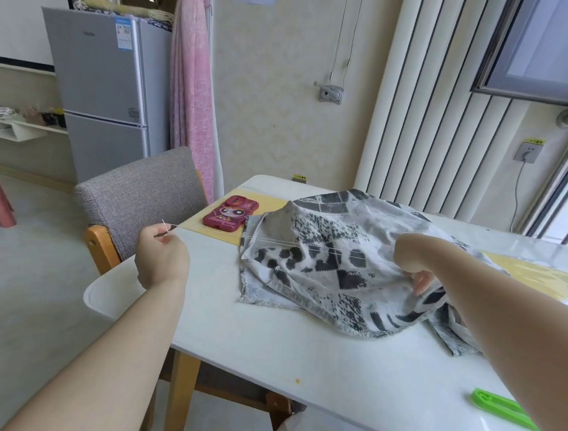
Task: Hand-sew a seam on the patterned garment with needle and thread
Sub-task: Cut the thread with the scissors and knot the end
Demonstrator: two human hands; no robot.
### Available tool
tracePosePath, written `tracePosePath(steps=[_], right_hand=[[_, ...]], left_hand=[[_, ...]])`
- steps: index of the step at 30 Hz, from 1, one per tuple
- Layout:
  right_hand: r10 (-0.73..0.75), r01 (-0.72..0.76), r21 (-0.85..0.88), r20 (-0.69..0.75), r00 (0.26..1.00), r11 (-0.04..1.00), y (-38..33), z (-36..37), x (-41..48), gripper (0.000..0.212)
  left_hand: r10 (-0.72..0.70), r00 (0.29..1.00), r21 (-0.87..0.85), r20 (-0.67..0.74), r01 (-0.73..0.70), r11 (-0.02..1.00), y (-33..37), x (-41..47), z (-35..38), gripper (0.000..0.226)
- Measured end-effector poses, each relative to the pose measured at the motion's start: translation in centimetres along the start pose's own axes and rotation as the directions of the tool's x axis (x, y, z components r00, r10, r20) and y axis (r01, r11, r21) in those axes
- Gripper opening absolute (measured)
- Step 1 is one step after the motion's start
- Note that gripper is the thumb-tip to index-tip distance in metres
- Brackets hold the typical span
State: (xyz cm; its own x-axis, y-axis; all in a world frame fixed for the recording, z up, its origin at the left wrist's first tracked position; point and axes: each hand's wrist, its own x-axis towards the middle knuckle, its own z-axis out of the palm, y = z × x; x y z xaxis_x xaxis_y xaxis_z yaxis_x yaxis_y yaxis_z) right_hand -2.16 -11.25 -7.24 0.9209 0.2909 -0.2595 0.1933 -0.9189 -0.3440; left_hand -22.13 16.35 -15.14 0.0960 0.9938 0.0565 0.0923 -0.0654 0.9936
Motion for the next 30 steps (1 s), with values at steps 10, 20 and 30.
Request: tracePosePath(steps=[10, 20, 30], right_hand=[[-0.003, 0.005, -0.103, 0.023, 1.000, 0.995, -0.1, -1.2, -2.9, 0.042], [-0.012, 0.017, -0.125, 0.042, 0.999, 0.992, 0.9, -1.2, -3.6, 0.029], [0.054, -0.056, -0.118, -0.013, 0.998, 0.991, 1.3, -0.6, -2.8, 0.028]], left_hand=[[-0.057, 0.998, -0.077, -0.036, 0.054, 0.996, 0.3, 0.1, 0.5, 0.031], [-0.120, 0.989, -0.151, -0.088, 0.105, 0.983, 0.2, 0.6, -0.1, 0.033], [-0.191, 0.974, -0.263, -0.119, 0.155, 0.952, -0.2, 2.1, -0.7, 0.035]])
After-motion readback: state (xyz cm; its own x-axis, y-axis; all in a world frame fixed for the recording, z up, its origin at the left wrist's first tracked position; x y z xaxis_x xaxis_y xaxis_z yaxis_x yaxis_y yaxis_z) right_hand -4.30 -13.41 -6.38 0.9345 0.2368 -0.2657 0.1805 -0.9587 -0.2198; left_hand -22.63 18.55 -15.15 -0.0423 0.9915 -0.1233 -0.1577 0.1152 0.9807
